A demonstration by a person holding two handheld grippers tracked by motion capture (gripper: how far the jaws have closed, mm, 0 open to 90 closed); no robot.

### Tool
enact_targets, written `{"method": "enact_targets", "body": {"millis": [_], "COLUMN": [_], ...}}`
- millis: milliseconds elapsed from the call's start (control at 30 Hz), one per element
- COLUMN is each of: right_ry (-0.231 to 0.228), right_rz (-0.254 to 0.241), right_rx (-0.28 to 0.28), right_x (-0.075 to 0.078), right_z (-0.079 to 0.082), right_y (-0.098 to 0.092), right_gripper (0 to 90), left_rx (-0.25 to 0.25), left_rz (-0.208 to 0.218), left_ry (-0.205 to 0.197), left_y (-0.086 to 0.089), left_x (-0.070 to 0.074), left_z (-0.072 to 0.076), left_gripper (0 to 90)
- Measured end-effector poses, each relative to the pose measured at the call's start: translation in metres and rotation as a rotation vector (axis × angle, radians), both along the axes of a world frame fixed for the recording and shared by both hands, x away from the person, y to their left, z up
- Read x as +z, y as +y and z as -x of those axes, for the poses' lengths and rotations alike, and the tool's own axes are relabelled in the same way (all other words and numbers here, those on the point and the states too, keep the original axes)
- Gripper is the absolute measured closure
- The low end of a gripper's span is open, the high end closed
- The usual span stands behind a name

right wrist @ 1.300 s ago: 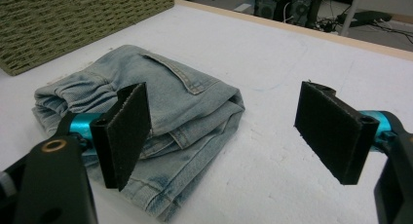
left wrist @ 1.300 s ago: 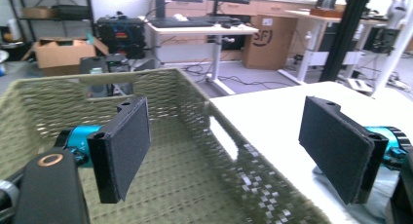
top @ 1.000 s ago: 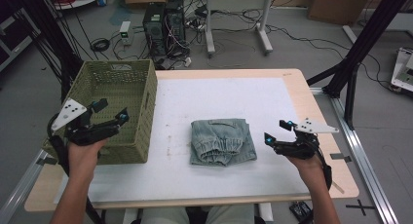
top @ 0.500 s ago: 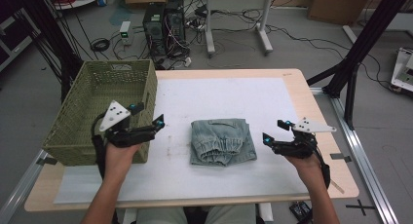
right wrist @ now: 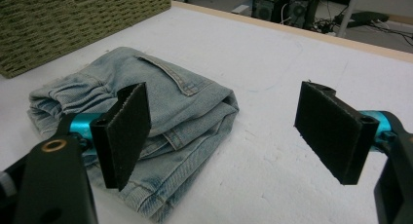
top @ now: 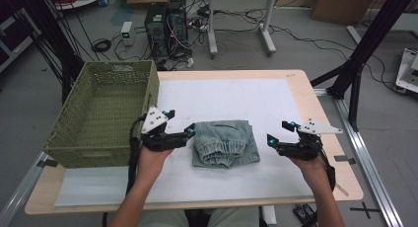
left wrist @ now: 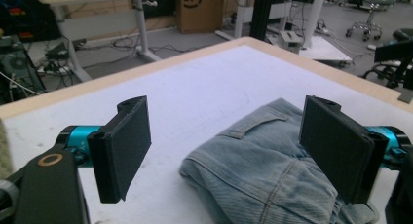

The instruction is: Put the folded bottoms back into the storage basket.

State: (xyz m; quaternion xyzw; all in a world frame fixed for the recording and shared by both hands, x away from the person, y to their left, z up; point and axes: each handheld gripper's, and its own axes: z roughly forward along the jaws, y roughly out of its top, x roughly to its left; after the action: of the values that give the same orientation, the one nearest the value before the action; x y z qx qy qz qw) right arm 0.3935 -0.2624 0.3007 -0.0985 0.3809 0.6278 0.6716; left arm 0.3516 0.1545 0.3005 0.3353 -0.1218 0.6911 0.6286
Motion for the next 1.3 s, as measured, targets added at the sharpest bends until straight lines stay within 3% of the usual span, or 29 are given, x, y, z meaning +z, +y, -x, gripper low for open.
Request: {"method": "enact_targets", "body": {"millis": [167,433,800,1033,1300], "right_ry": [-0.001,-0.002,-0.007,-0.008,-0.014], "right_rz": [-0.001,-0.003,-0.003,0.001,0.001], "right_rx": [0.006,0.009,0.014,0.014,0.019], "right_x": [-0.002,-0.002,-0.003,-0.004,-0.004], "right_z": [0.001,0.002,0.002,0.003,0.004], "right_y": [-0.001,-0.004,-0.005,-0.004,-0.005], "right_gripper": [21.4,21.4,21.4,21.4,21.4], "left_rx": [0.022,0.045,0.035,0.014,0.04], "left_rz": [-0.002,0.018,0.032,0.017,0.014], "left_ry": [0.077,0.172,0.21,0.295,0.349], "left_y": [-0.021,-0.031,-0.032,-0.038,-0.043], "left_x": [0.01,0.022,0.027,0.031,0.036], "left_z": [-0.028,-0.058,-0.074,-0.092,-0.095], "left_gripper": [19.2,19.3,19.6,19.8,19.9]}}
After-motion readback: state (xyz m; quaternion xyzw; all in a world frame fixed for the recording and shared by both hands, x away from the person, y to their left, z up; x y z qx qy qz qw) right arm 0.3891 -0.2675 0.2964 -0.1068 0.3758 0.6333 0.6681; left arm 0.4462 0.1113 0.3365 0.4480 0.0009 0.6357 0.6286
